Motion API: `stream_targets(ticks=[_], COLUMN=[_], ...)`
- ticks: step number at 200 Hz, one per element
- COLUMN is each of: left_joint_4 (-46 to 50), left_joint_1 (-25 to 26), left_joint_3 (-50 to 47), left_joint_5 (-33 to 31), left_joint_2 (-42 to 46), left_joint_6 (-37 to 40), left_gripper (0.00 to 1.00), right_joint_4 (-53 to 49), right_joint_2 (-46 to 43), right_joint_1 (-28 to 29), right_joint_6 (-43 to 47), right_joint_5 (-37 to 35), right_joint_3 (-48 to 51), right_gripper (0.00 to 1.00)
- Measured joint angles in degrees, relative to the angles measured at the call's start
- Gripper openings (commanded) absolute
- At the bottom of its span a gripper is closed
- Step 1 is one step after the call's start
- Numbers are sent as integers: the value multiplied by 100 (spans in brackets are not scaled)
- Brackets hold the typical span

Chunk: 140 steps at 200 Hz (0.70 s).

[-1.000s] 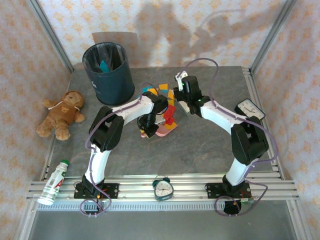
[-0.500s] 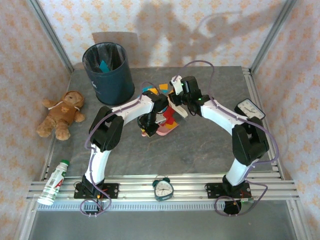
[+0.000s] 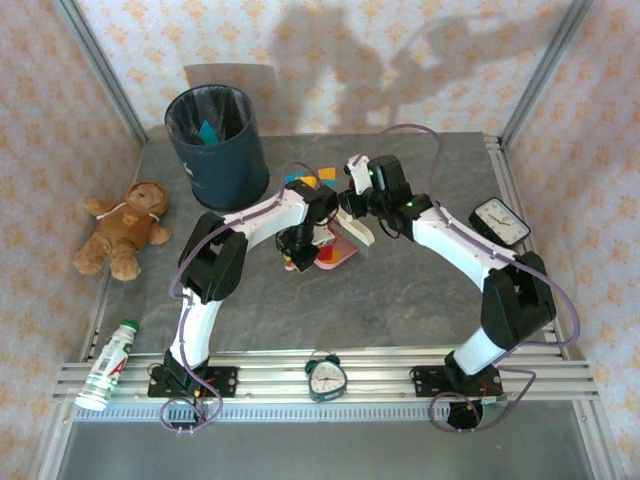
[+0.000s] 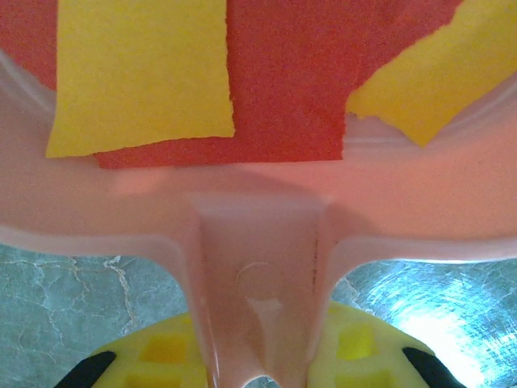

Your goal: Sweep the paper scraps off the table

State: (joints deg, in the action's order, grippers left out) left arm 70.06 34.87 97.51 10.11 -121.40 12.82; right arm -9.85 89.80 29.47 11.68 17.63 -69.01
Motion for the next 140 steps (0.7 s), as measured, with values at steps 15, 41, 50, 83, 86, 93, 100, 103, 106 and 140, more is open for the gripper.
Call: stream_targets(ticks=[15,41,50,83,86,93,100,103,106,140], left_joint_4=[-13,-11,-9,-11,-11,-9,-9,-11,-11,-13], left_joint_1=[20,72,81,120,120,118,118,118,118,107], left_joint_3=[0,0,0,0,0,0,0,0,0,-9], left_joint_5=[2,2,2,22,22,17,13,13,11,-4], left_joint_2=[0,0,0,0,0,0,0,0,0,0], left_joint_6=[61,111,127,127,125,122,118,116,105,13], left_gripper=[0,0,0,0,0,0,0,0,0,0], right_joint_4=[24,101,144,267,289,343,411,437,466,492], right_joint_2=[-151,-389,-415,-382,-369,-328,-269,-240,-201,448], right_joint_1=[0,0,0,0,0,0,0,0,-2,-31], right_joint_6=[-129,-341,-393,-463,-466,-463,-463,-463,-461,-415], right_joint_5=[-260,-935,-1202,-1947,-2006,-2124,-2245,-2286,-2332,-2518], right_joint_3=[79,201,216,229,229,229,227,227,225,-109], right_gripper=[0,0,0,0,0,0,0,0,0,0])
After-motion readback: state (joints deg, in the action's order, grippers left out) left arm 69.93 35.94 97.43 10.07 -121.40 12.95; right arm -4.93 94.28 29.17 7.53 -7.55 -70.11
